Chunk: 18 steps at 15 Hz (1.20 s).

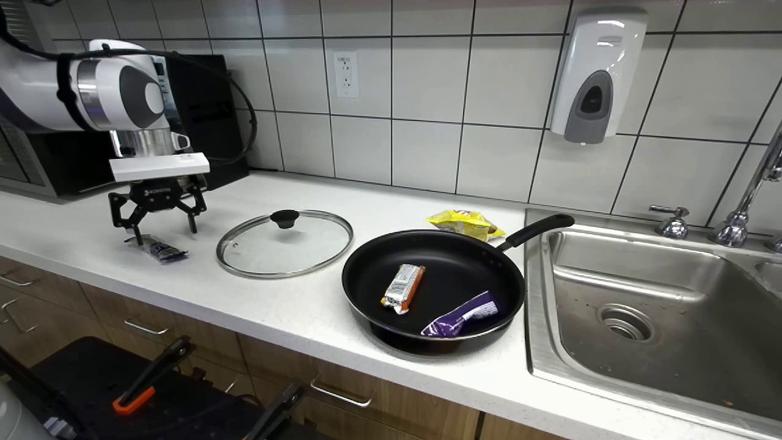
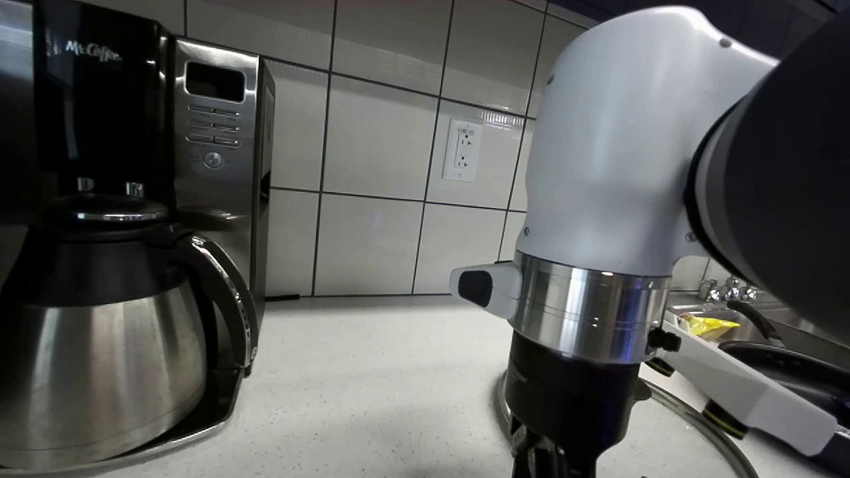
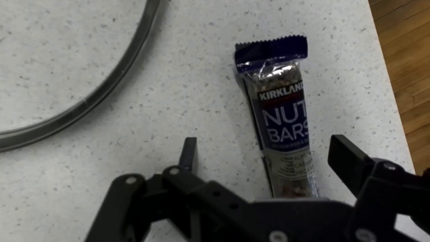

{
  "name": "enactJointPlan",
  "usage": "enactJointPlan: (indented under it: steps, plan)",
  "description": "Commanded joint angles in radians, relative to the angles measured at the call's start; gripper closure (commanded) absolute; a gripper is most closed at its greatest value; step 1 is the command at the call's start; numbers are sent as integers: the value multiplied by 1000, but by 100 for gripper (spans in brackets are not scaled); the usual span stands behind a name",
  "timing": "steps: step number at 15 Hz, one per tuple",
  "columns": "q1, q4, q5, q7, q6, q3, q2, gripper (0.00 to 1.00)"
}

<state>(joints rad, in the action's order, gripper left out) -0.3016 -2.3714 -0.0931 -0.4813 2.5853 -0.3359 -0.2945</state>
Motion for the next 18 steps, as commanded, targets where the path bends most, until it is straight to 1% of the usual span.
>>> enactJointPlan:
  steps: [1, 10, 11, 12, 15, 18]
  plan:
    - [-6, 31, -27, 40, -16, -16, -21, 0]
    - [1, 16, -22, 48, 22, -18, -49, 0]
    - [1, 14, -23, 52, 26, -17, -48, 25]
    - [-1, 13, -29, 55, 27, -13, -46, 26]
    - [4, 9, -27, 55, 29, -10, -42, 51]
    - [20, -4, -24, 58, 40, -1, -22, 73]
